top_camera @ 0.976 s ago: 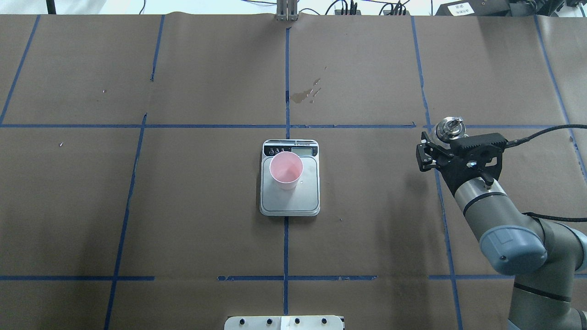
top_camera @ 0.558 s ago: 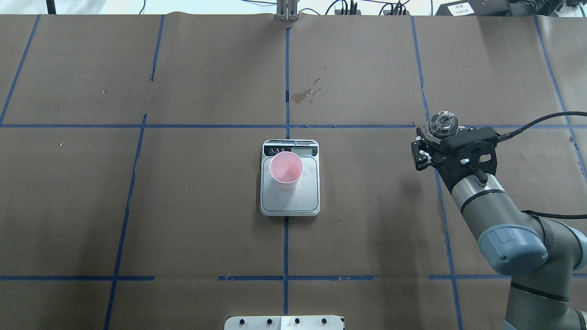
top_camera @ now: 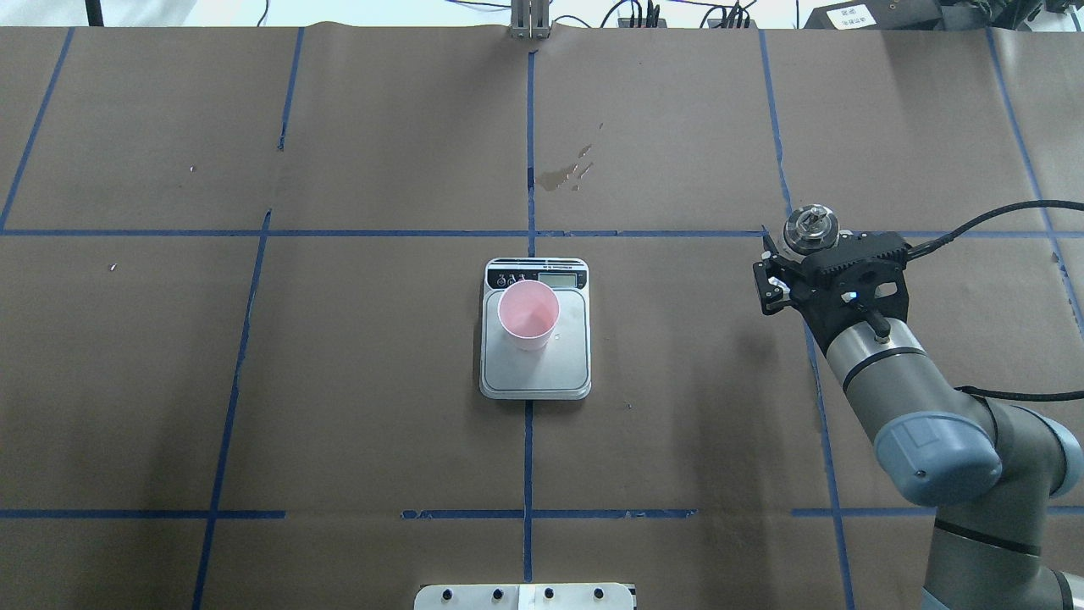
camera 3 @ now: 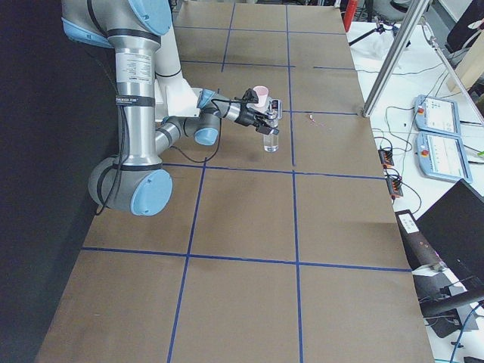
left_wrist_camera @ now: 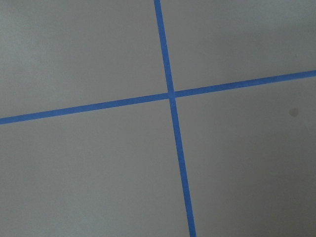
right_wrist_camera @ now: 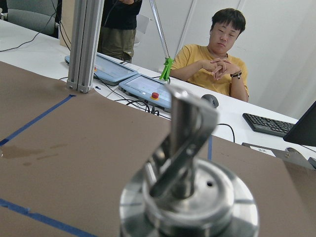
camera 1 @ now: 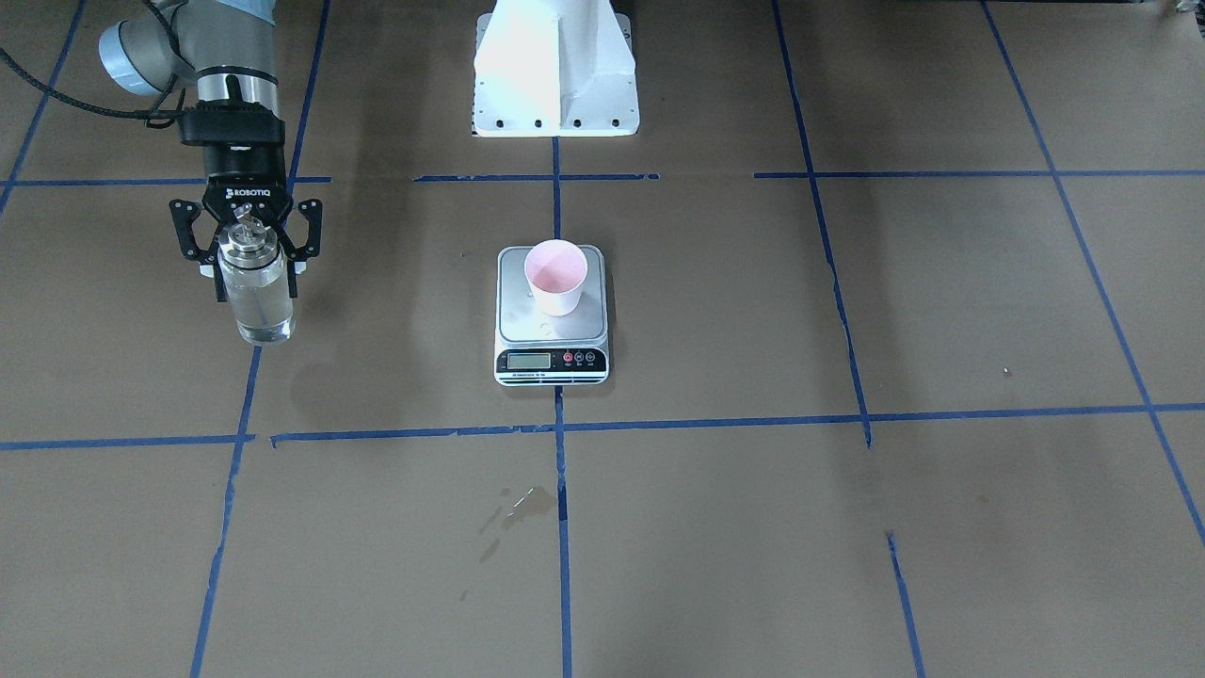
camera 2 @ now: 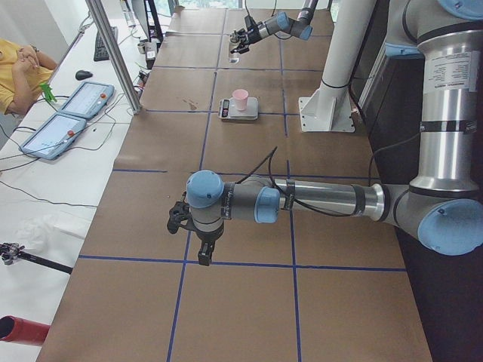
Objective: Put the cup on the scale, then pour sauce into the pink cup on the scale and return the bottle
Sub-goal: 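Grasp the glass bottle with the right gripper and lift it, then carry the bottle with the right gripper over the pink cup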
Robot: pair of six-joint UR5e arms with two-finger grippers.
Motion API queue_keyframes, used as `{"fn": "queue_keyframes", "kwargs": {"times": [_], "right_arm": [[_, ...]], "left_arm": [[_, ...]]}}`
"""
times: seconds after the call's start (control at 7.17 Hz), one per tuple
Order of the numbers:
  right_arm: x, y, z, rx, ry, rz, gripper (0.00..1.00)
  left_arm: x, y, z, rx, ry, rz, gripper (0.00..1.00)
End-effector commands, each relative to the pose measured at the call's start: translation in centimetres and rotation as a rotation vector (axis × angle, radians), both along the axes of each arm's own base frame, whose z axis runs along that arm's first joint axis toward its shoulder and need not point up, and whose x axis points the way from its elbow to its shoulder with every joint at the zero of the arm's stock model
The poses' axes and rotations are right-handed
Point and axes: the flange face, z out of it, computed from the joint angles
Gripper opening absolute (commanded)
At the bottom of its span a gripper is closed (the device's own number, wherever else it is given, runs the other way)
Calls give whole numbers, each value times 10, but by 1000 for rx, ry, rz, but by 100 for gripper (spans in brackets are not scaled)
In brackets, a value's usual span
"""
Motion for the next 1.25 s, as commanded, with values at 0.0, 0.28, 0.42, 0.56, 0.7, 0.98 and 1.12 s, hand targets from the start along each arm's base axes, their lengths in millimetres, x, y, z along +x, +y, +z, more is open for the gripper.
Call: {"fn": "queue_keyframes", "kwargs": {"times": [0.0,0.28,0.42,0.56,0.7,0.98,1.12], "right_arm": [[-40,-13,-41,-27,140,-15,0],[-86,-4,-77,-56,329,-27,0],[-112,16,-90,3,449,16,0],[-128,25,-103,33,532,13,0],[-141,32,-106,67,656,1,0],[-155,32,-109,110,742,24,0],[-162,29,-103,109,771,22,0]], "left_arm": [[0,0,-1,2,0,0,100],[0,0,0,1,2,-1,100],[0,0,2,-4,2,0,100],[0,0,3,-5,2,0,100],[0,0,4,-8,1,0,100],[0,1,6,-12,1,0,100],[0,1,6,-12,1,0,100]]}}
